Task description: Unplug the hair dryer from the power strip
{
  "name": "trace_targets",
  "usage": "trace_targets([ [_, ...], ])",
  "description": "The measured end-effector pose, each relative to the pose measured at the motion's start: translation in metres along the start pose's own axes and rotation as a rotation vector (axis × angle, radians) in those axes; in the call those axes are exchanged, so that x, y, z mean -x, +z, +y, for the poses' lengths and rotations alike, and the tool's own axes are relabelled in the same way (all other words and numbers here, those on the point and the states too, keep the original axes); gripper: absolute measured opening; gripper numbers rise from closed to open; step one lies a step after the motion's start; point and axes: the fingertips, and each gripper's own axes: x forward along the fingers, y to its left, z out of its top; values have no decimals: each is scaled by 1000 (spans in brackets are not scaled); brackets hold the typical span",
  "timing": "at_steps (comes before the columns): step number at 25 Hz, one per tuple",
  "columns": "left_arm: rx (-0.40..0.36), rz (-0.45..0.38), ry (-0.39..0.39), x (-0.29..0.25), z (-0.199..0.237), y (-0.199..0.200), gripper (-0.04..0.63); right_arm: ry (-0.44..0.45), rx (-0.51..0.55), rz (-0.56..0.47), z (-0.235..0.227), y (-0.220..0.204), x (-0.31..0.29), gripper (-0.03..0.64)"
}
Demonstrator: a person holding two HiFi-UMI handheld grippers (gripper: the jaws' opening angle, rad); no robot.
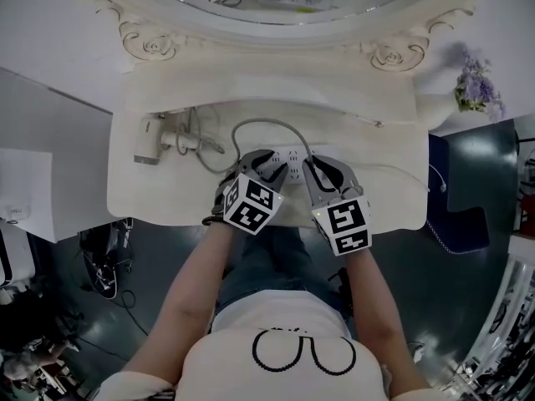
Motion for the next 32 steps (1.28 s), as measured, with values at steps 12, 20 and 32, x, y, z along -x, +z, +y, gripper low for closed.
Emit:
trace_targets([
  [12,4,4,-1,1,-1,0,149,-120,-157,-41,-71,10,33,46],
  [20,7,7,0,1,-1,1,149,-89,-263,52,-94,-7,20,48],
  [32,6,3,3,1,-1,1,149,21,-363,272,-110,-62,-28,71],
])
